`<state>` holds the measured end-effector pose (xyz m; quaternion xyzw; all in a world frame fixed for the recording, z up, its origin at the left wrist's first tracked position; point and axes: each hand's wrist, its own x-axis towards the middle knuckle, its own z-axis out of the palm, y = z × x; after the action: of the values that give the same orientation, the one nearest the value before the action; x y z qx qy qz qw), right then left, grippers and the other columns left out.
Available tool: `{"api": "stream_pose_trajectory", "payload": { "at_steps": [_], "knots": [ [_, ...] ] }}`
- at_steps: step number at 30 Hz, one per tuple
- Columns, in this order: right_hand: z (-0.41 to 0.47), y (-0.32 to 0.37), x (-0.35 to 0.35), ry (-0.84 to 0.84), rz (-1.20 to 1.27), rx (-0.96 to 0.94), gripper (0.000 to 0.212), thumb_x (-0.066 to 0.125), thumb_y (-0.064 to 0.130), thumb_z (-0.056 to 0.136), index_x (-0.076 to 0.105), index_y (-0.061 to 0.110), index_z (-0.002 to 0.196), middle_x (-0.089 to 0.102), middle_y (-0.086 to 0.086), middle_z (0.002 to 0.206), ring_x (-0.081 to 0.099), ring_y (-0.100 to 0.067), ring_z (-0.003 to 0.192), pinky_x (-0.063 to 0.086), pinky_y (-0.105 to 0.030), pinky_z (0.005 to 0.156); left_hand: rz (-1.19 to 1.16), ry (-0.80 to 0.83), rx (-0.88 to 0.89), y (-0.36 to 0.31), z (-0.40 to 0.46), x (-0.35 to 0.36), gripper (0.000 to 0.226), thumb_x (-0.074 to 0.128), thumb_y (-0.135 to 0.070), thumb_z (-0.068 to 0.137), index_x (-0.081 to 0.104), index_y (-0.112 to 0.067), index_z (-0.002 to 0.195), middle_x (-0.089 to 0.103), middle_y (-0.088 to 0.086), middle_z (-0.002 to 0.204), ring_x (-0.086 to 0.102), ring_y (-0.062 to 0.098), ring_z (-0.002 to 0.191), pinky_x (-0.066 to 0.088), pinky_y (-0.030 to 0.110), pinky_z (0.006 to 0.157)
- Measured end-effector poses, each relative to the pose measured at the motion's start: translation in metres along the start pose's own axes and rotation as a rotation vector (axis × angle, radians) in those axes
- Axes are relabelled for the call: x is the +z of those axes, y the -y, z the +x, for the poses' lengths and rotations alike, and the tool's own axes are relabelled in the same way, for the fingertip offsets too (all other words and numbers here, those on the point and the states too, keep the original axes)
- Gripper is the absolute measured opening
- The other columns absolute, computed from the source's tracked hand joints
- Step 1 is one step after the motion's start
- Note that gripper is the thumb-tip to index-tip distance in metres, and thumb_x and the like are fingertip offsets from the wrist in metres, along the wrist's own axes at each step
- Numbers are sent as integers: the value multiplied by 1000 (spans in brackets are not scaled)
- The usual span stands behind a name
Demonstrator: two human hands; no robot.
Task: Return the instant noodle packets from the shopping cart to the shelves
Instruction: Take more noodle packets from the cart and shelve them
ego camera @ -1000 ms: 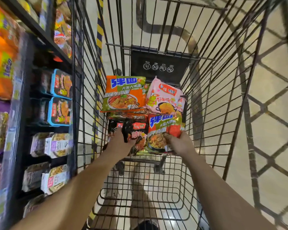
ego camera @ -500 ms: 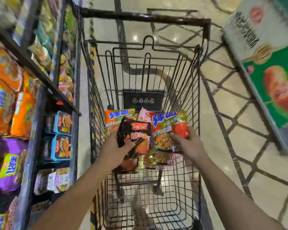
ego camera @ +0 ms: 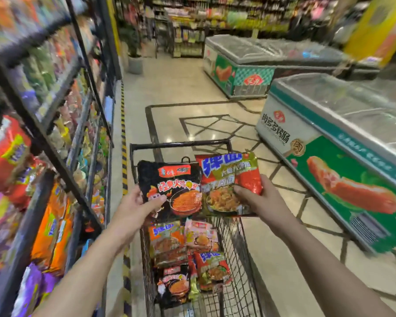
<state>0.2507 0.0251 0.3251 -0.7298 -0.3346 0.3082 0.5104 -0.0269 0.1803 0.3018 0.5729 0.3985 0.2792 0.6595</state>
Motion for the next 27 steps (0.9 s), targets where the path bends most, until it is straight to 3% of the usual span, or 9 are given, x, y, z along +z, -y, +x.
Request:
{"api": "stream_pose_trajectory", "payload": {
  "at_steps": [2,6,8,11,13,15,17,20,27],
  "knots": [
    [-12,25,-11,37,53,-38,57,83,37,83,53,36,132,73,3,119,76,-17,100,63,-44,84,-11,-11,36,-26,-12,-1,33,76,-16,87,61,-15,116,78,9,109,75,9,82,58,25,65],
    [-27,63,-29,122,117,-138,61,84,36,81,53,36,134,75,3,119,76,-20,103,61,-49,89,-68,-50,115,-72,-42,-3,50,87,-31,73,61,-8,108,76,9,93,71,12,73,55,23,57],
    [-29,79,-37,170,153,-176,62,83,35,82,54,36,135,75,2,120,76,-22,104,61,-50,90,-76,-68,144,-86,-63,-1,30,77,-16,85,58,-7,106,73,0,79,67,6,62,52,18,52],
    [-35,95,-46,263,207,-239,59,83,32,82,55,36,134,75,0,120,75,-24,105,60,-49,89,-122,-153,196,-105,-99,4,20,71,-6,92,58,-7,107,75,-3,80,68,4,65,52,18,56],
    [-34,100,-48,298,212,-267,59,83,32,81,56,35,134,75,1,119,75,-24,104,61,-48,88,-114,-204,249,-111,-123,9,39,83,-19,83,60,-5,112,77,9,99,71,12,81,56,25,67],
    [-40,110,-50,395,216,-310,59,83,34,79,58,33,132,75,0,117,76,-23,103,60,-46,88,-106,-334,280,-112,-158,19,61,87,-30,71,59,0,116,75,12,100,70,15,82,55,25,68],
    [-46,119,-49,469,196,-349,58,83,37,77,59,34,130,76,1,115,76,-21,102,61,-46,88,-100,-448,302,-108,-190,32,48,85,-19,80,57,4,113,74,5,87,68,8,70,51,18,58],
    [-61,130,-41,594,212,-385,51,82,33,80,60,35,126,76,3,113,77,-21,99,62,-47,85,-90,-581,311,-103,-240,48,15,68,-2,94,58,-3,105,78,9,93,71,6,71,53,19,56],
    [-127,154,1,857,242,-462,44,81,33,83,61,39,121,75,4,113,75,-16,101,60,-38,89,-125,-864,379,-98,-363,64,13,65,-4,93,61,-7,105,76,-2,83,69,3,65,52,15,54]
  ]
}}
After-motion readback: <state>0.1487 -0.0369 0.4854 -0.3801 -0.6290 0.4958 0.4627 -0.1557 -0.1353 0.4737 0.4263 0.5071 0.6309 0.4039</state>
